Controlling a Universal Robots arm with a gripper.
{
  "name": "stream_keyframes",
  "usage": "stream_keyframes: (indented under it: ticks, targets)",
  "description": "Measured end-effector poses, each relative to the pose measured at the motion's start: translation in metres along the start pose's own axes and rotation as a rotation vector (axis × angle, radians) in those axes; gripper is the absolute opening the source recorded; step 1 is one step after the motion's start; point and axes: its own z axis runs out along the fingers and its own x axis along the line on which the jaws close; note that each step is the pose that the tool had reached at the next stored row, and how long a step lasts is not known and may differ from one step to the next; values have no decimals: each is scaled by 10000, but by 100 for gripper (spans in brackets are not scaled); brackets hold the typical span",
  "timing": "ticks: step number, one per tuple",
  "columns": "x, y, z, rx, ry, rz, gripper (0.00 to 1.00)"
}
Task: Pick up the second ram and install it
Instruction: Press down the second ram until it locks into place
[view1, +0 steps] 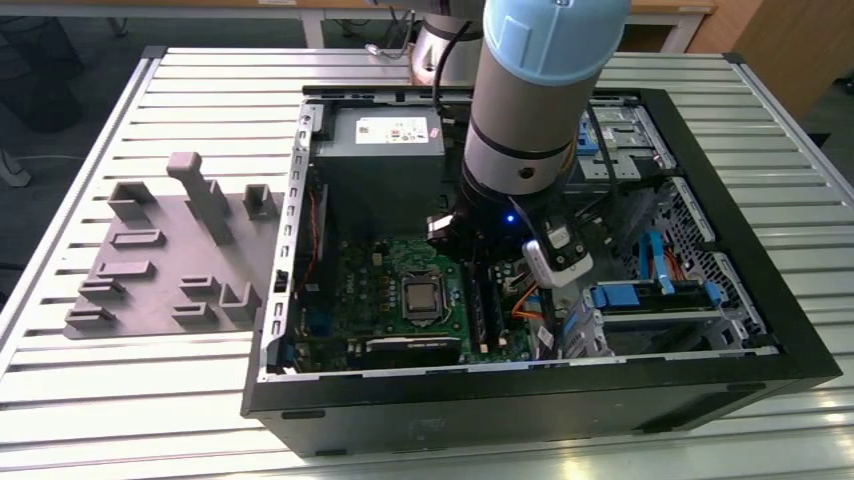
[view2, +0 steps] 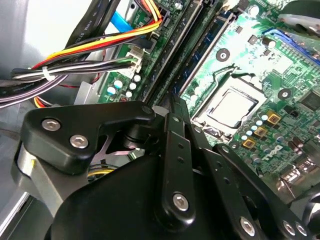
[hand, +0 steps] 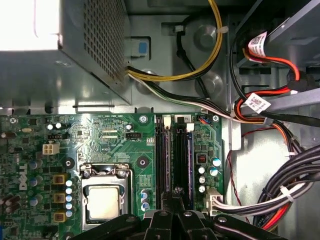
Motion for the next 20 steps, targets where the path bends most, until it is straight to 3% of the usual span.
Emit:
stream_keyframes:
  ticks: [12, 14, 20]
  targets:
    - [0, -5, 89, -21, 4, 0, 11]
    - [-1, 0, 62, -53, -6, 0, 11]
    - [1, 7, -163, -33, 3, -1, 11]
